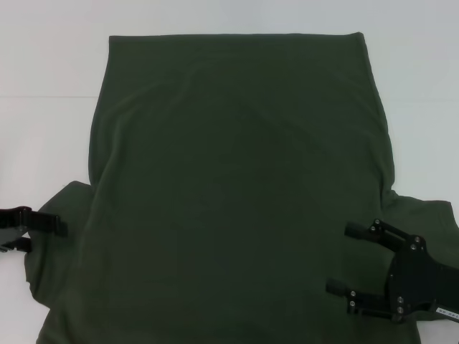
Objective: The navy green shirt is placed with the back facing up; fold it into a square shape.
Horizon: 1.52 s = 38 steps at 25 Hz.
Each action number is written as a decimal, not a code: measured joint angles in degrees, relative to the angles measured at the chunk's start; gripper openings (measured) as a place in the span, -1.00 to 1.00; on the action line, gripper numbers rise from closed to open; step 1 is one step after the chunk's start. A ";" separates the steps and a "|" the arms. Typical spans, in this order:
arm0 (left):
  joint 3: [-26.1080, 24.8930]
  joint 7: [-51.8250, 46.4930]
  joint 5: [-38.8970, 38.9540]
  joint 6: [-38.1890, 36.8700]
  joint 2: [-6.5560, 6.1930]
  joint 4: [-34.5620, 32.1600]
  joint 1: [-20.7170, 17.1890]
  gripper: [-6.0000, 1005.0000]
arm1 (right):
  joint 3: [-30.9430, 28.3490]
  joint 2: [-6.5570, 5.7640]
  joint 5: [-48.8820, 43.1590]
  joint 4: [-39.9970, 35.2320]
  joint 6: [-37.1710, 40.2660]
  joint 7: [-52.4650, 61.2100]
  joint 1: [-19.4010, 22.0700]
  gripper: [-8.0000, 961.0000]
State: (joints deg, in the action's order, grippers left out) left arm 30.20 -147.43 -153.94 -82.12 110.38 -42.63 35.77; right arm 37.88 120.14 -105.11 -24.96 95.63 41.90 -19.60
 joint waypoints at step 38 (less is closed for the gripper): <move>10.35 -3.69 -3.94 1.26 2.12 -6.56 0.47 0.45 | -0.07 -0.09 0.09 0.00 0.77 0.00 0.00 0.89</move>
State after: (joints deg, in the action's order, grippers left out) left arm 40.55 -151.11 -157.88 -80.86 112.51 -49.19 36.24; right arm 37.81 120.05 -105.03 -24.96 96.40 41.90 -19.59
